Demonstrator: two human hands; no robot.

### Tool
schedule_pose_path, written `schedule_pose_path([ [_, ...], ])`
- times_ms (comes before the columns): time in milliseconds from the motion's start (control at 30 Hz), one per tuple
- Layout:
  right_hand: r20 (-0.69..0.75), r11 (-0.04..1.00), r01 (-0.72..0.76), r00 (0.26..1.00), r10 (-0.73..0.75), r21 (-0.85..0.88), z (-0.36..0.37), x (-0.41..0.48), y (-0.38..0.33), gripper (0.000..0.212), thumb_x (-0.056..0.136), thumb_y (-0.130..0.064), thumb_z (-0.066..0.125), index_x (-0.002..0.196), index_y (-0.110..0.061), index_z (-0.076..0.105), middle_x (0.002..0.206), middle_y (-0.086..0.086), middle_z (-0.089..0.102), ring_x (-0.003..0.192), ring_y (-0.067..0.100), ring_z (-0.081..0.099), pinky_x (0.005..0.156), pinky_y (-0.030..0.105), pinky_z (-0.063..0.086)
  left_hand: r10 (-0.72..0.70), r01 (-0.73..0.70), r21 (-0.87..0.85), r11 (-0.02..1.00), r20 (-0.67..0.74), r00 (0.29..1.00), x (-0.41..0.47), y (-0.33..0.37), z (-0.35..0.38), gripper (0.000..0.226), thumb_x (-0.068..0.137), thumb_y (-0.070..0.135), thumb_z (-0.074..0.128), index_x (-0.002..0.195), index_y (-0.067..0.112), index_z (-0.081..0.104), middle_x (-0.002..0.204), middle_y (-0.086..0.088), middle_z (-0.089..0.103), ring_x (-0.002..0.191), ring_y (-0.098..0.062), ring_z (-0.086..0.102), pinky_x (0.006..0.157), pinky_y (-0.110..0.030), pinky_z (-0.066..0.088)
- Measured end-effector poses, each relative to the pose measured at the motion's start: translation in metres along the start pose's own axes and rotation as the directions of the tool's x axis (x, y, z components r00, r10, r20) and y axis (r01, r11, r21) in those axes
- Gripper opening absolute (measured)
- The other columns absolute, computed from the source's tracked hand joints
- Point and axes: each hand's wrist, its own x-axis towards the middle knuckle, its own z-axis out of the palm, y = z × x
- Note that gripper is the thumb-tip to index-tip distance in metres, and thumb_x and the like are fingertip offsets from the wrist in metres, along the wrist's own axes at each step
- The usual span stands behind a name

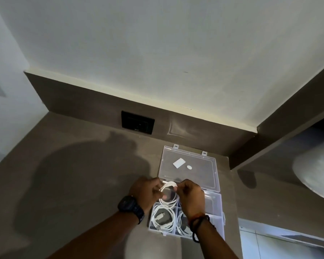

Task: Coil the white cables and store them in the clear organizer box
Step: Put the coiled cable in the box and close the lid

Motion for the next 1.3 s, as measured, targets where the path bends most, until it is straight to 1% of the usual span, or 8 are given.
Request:
schedule_pose_path([
  [100, -0.043, 0.995, 0.049, 0.998, -0.053, -0.088, 0.003, 0.000, -0.001, 0.012, 0.081, -0.014, 0.064, 0.069, -0.018, 0.066, 0.070, 0.002, 0.072, 0.067, 0.023, 0.064, 0.061, 0.031, 0.050, 0.295, -0.263, 0.354, 0.898, -0.037, 0.955, 0.002, -0.001, -0.001, 0.023, 0.059, 0.035, 0.080, 0.063, 0.017, 0.065, 0.058, 0.002, 0.069, 0.069, -0.023, 0.058, 0.058, -0.026, 0.041],
  [233, -0.074, 0.992, 0.040, 0.996, -0.049, -0.122, 0.008, 0.003, -0.006, 0.013, 0.084, -0.018, 0.060, 0.073, -0.019, 0.067, 0.073, 0.006, 0.073, 0.070, 0.026, 0.065, 0.063, 0.033, 0.052, 0.425, -0.343, 0.611, 0.713, 0.012, 0.905, 0.003, -0.002, -0.006, 0.029, 0.049, 0.048, 0.083, 0.062, 0.026, 0.070, 0.063, 0.017, 0.070, 0.065, -0.016, 0.063, 0.053, -0.025, 0.050],
  [433, -0.099, 0.985, 0.060, 0.992, -0.076, -0.160, 0.016, 0.010, -0.013, 0.015, 0.085, -0.016, 0.056, 0.073, -0.016, 0.066, 0.071, 0.008, 0.072, 0.068, 0.027, 0.064, 0.062, 0.033, 0.052, 0.356, -0.270, 0.598, 0.755, -0.027, 0.934, 0.009, -0.002, -0.005, 0.023, 0.051, 0.035, 0.084, 0.069, 0.027, 0.072, 0.086, -0.001, 0.070, 0.070, -0.026, 0.065, 0.051, -0.037, 0.051],
  [667, -0.003, 0.880, 0.190, 0.977, -0.213, -0.434, 0.023, 0.014, -0.014, 0.012, 0.090, -0.020, 0.051, 0.094, -0.018, 0.061, 0.086, 0.010, 0.069, 0.080, 0.027, 0.063, 0.066, 0.032, 0.051, 0.207, -0.261, 0.518, 0.815, 0.160, 0.965, 0.021, -0.024, -0.003, 0.069, 0.063, 0.080, 0.039, 0.099, 0.027, 0.063, 0.109, 0.004, 0.054, 0.102, -0.022, 0.047, 0.080, -0.037, 0.037],
  [833, 0.138, 0.746, 0.313, 0.948, -0.288, -0.588, 0.019, 0.021, -0.017, 0.013, 0.082, -0.011, 0.050, 0.090, -0.014, 0.061, 0.085, 0.013, 0.070, 0.081, 0.034, 0.062, 0.064, 0.034, 0.047, 0.110, -0.198, 0.540, 0.818, 0.192, 0.975, 0.030, -0.016, -0.002, 0.067, 0.061, 0.079, 0.045, 0.092, 0.023, 0.066, 0.105, 0.000, 0.055, 0.102, -0.027, 0.047, 0.085, -0.041, 0.037],
  [1067, 0.306, 0.680, 0.325, 0.940, -0.153, -0.658, 0.016, 0.032, -0.028, 0.016, 0.084, -0.027, 0.054, 0.093, -0.017, 0.063, 0.095, 0.010, 0.072, 0.088, 0.032, 0.067, 0.075, 0.035, 0.052, -0.035, -0.117, 0.565, 0.817, 0.250, 0.968, 0.044, -0.001, -0.008, 0.059, 0.063, 0.069, 0.055, 0.088, 0.018, 0.068, 0.107, -0.007, 0.059, 0.105, -0.032, 0.051, 0.090, -0.047, 0.036],
  [1233, 0.514, 0.887, 0.190, 0.856, 0.061, -0.420, -0.005, 0.042, -0.042, 0.027, 0.081, -0.033, 0.057, 0.069, -0.009, 0.063, 0.078, 0.017, 0.064, 0.078, 0.032, 0.059, 0.070, 0.030, 0.048, -0.046, -0.171, 0.667, 0.725, 0.295, 0.955, 0.050, 0.005, -0.008, 0.045, 0.072, 0.055, 0.059, 0.096, 0.018, 0.065, 0.111, -0.006, 0.062, 0.107, -0.032, 0.050, 0.089, -0.048, 0.035],
  [1300, 0.574, 0.902, 0.194, 0.816, 0.070, -0.385, -0.010, 0.045, -0.041, 0.019, 0.082, -0.019, 0.057, 0.082, -0.004, 0.069, 0.090, 0.019, 0.068, 0.088, 0.032, 0.061, 0.076, 0.030, 0.048, -0.036, -0.177, 0.689, 0.703, 0.283, 0.958, 0.050, 0.008, -0.006, 0.045, 0.072, 0.053, 0.061, 0.097, 0.016, 0.064, 0.109, -0.007, 0.064, 0.105, -0.032, 0.051, 0.088, -0.047, 0.035],
])
